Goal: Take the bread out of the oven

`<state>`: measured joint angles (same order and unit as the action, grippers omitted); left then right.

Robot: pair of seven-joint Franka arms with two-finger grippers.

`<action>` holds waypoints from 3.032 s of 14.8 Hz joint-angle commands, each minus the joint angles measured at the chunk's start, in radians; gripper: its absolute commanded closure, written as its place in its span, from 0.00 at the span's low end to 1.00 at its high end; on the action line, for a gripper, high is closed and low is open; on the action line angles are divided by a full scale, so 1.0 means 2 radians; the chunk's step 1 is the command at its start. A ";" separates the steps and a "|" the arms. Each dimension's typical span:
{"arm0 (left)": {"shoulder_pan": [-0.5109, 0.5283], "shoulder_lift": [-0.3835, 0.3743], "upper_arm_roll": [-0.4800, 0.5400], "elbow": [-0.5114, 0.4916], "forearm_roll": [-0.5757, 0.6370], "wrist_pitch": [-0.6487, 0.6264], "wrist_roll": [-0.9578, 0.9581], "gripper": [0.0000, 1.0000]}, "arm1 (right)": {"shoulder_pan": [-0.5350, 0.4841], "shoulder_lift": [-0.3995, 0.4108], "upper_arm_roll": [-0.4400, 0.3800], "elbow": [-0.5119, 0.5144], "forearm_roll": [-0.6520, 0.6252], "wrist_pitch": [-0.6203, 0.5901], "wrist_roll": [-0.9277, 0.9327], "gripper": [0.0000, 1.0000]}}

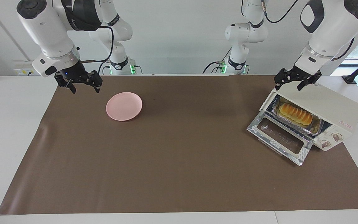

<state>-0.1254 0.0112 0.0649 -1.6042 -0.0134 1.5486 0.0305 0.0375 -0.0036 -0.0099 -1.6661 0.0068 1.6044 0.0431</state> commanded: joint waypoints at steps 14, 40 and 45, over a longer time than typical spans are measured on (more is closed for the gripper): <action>0.005 -0.013 0.001 -0.003 0.000 0.016 0.000 0.00 | -0.006 -0.008 0.004 -0.007 -0.007 -0.004 -0.006 0.00; -0.003 0.151 0.043 -0.034 0.104 0.165 -0.477 0.00 | -0.006 -0.008 0.004 -0.008 -0.007 -0.004 -0.006 0.00; -0.006 0.142 0.042 -0.075 0.104 0.213 -0.511 0.00 | -0.006 -0.008 0.004 -0.007 -0.007 -0.004 -0.006 0.00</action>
<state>-0.1256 0.3458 0.1447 -1.6744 0.1689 1.9224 -0.9546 0.0375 -0.0036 -0.0099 -1.6661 0.0068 1.6044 0.0432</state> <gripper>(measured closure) 0.000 0.000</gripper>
